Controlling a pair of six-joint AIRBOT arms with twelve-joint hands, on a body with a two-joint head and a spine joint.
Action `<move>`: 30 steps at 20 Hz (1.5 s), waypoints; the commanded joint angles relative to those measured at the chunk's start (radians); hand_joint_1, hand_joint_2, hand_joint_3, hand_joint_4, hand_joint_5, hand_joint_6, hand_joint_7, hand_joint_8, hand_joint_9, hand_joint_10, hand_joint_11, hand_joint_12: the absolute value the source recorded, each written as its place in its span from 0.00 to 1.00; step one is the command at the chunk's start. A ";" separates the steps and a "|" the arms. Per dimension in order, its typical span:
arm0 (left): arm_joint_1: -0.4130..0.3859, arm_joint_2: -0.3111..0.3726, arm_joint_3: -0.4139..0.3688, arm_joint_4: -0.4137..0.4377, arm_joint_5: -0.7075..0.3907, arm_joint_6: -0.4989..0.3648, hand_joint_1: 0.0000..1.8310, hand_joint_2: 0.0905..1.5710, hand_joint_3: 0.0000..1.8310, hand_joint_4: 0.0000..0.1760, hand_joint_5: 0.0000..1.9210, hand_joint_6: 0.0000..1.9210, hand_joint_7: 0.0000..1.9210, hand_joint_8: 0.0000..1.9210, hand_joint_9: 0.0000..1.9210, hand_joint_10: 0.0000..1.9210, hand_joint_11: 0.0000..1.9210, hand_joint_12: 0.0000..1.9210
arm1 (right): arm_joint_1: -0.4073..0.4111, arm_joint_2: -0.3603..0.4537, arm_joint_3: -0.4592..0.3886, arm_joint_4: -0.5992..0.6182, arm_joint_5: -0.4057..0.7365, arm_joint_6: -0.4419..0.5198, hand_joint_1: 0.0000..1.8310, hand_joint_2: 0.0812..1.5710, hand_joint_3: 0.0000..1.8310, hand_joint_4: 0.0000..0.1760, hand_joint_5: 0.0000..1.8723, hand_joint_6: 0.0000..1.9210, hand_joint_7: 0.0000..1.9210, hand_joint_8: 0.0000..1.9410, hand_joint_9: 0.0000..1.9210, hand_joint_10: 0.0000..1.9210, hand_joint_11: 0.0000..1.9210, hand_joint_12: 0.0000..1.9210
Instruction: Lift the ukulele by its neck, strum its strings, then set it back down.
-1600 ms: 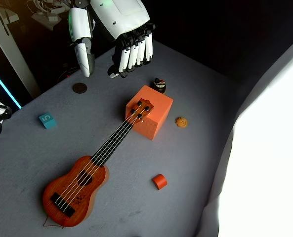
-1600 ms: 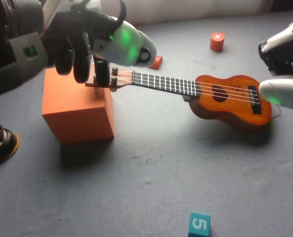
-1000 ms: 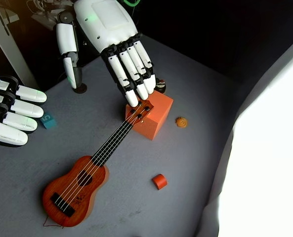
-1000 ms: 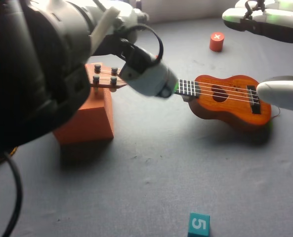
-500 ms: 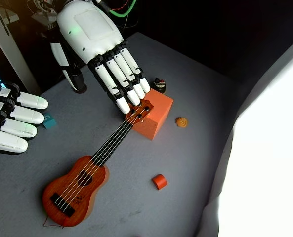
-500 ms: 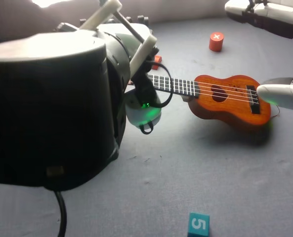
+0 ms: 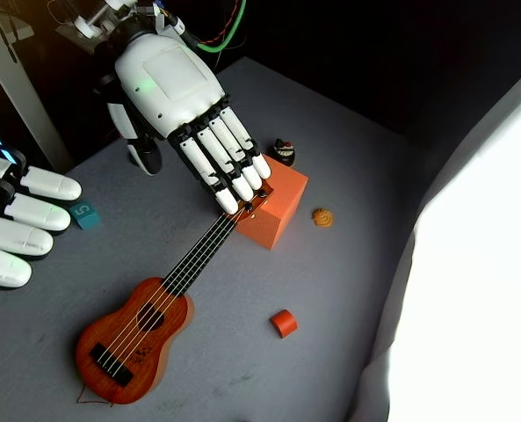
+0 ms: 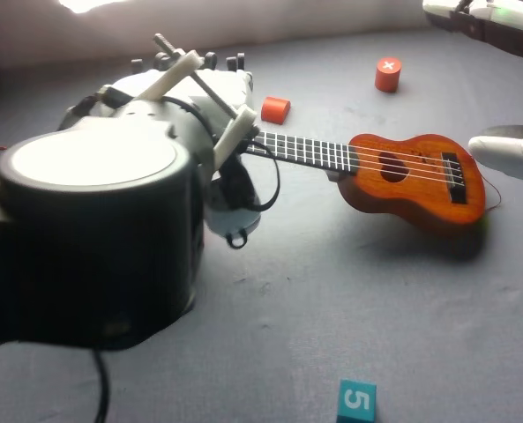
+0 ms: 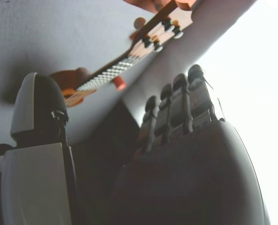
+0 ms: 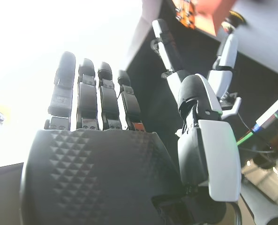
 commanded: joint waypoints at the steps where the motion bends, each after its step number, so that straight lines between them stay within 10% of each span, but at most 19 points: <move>1: -0.009 -0.015 0.010 0.123 -0.037 0.003 0.59 0.61 0.00 0.00 0.00 0.00 0.00 0.00 0.00 0.00 0.00 0.00 | 0.001 0.004 -0.005 -0.009 0.155 -0.011 0.13 0.80 0.00 0.00 0.09 0.01 0.08 0.01 0.09 0.02 0.00 0.27; 19: 0.029 -0.254 0.221 0.185 -0.032 -0.003 0.57 0.63 0.00 0.00 0.00 0.00 0.00 0.00 0.00 0.00 0.00 0.00 | -0.059 0.038 0.056 0.029 0.153 0.217 0.14 0.79 0.00 0.00 0.09 0.01 0.09 0.00 0.09 0.02 0.00 0.33; 22: 0.060 -0.264 0.239 0.200 -0.032 -0.008 0.60 0.63 0.00 0.00 0.00 0.00 0.00 0.00 0.00 0.00 0.00 0.00 | -0.029 0.042 0.060 0.029 0.126 0.227 0.12 0.80 0.00 0.00 0.07 0.00 0.06 0.00 0.07 0.01 0.00 0.16; 30: 0.116 -0.321 0.320 0.245 -0.062 -0.021 0.59 0.63 0.00 0.00 0.00 0.00 0.00 0.00 0.00 0.00 0.00 0.00 | -0.003 0.036 0.065 0.029 0.103 0.256 0.13 0.81 0.00 0.00 0.08 0.00 0.08 0.00 0.07 0.01 0.00 0.14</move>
